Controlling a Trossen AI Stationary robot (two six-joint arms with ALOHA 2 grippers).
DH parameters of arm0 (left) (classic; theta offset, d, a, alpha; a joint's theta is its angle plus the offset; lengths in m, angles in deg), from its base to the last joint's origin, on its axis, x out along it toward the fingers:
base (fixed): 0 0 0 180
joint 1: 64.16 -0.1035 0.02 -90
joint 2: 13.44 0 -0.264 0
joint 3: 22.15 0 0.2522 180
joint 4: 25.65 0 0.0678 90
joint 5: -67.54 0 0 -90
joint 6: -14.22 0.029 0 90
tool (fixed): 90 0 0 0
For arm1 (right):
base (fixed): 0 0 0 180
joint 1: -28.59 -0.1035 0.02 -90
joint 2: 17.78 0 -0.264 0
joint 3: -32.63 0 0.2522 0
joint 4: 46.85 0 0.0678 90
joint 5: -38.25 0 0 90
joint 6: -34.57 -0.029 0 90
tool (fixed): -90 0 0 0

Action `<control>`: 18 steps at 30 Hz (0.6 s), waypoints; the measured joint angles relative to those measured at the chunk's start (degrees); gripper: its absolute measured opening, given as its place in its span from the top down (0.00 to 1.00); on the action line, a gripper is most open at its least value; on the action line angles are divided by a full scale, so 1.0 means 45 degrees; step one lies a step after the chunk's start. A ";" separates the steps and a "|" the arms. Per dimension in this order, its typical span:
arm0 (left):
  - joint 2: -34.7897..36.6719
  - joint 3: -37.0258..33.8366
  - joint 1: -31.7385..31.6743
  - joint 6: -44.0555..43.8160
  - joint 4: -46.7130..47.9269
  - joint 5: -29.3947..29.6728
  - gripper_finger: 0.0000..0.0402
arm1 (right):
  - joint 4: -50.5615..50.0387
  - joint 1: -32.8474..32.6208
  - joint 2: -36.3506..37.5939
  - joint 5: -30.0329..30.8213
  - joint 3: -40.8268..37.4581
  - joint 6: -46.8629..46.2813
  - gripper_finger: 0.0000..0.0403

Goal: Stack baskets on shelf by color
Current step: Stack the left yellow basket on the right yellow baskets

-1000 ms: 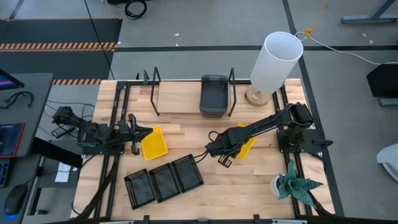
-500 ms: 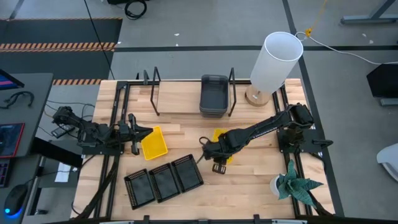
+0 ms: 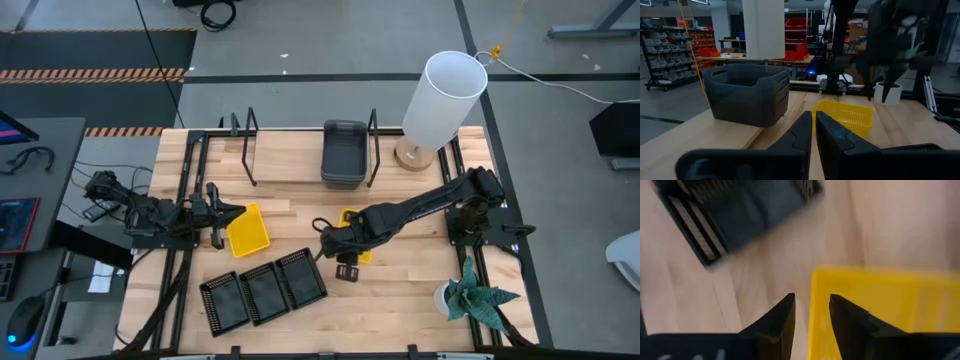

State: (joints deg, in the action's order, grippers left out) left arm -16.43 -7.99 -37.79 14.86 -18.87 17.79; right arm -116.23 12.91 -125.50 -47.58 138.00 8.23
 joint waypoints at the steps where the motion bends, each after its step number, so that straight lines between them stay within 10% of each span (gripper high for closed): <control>1: 0.0000 0.0000 0.0000 0.0005 0.0000 0.0000 0.92 | 0.0417 -0.0005 0.0000 0.0226 0.0179 0.0293 0.68; 18: 0.0000 0.0000 0.0005 0.0004 0.0018 -0.0005 0.92 | 0.7219 0.0754 -0.2477 0.1452 0.1533 0.4180 0.68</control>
State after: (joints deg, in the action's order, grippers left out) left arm -16.43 -7.99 -37.77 14.88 -18.79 17.77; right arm -83.74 16.30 -136.65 -41.05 144.90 27.04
